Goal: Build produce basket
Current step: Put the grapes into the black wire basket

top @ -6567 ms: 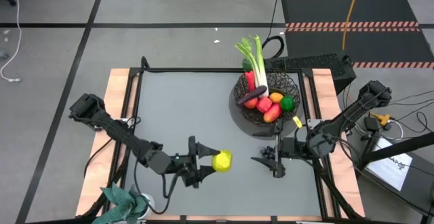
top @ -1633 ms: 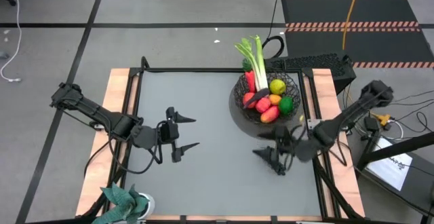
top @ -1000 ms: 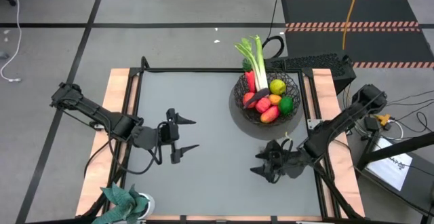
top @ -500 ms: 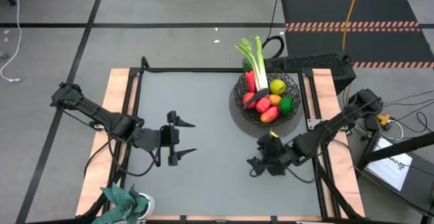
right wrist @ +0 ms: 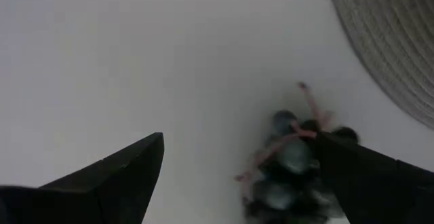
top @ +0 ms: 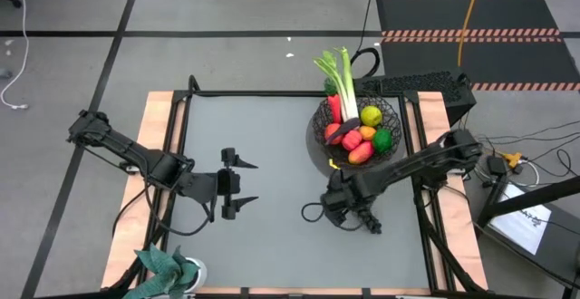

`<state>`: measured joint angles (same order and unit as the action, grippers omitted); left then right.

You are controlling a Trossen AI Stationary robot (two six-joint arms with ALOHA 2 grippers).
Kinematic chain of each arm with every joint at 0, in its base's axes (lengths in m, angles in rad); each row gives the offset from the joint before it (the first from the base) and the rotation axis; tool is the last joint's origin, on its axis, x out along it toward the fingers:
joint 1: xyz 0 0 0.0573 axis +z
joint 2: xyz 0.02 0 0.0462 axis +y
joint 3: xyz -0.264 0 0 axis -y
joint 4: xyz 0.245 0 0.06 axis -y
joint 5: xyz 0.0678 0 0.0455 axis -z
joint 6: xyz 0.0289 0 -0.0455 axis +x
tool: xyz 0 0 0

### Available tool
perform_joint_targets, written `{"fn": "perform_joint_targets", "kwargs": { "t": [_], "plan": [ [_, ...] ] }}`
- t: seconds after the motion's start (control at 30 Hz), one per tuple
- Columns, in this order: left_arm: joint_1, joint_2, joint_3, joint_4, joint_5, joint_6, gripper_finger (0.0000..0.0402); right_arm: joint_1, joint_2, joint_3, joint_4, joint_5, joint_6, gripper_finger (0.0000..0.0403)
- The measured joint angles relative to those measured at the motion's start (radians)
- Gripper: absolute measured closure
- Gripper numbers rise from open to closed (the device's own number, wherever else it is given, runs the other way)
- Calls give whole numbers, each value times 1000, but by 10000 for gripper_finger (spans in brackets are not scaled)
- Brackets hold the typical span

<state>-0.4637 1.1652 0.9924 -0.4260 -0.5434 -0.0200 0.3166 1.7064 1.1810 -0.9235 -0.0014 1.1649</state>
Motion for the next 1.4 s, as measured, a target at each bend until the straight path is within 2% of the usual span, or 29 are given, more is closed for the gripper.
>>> {"fn": "perform_joint_targets", "kwargs": {
  "t": [0.23,0.73,0.9,1.0,1.13,1.4],
  "plan": [
    [0,0,0,12,0,33,11,-29,63,8,-6,-28,-55,28],
    [0,0,0,30,-1,38,11,-34,69,12,45,-43,-71,28],
    [0,-1,0,39,-1,42,11,-34,69,12,-25,28,-94,28],
    [0,-1,0,39,-1,42,11,-37,69,1,-31,30,-97,33],
    [0,-1,0,42,-1,42,11,-35,69,-31,-21,26,-104,76],
    [0,-1,0,43,-1,42,11,-36,69,-84,41,-5,-78,211]
  ]
}}
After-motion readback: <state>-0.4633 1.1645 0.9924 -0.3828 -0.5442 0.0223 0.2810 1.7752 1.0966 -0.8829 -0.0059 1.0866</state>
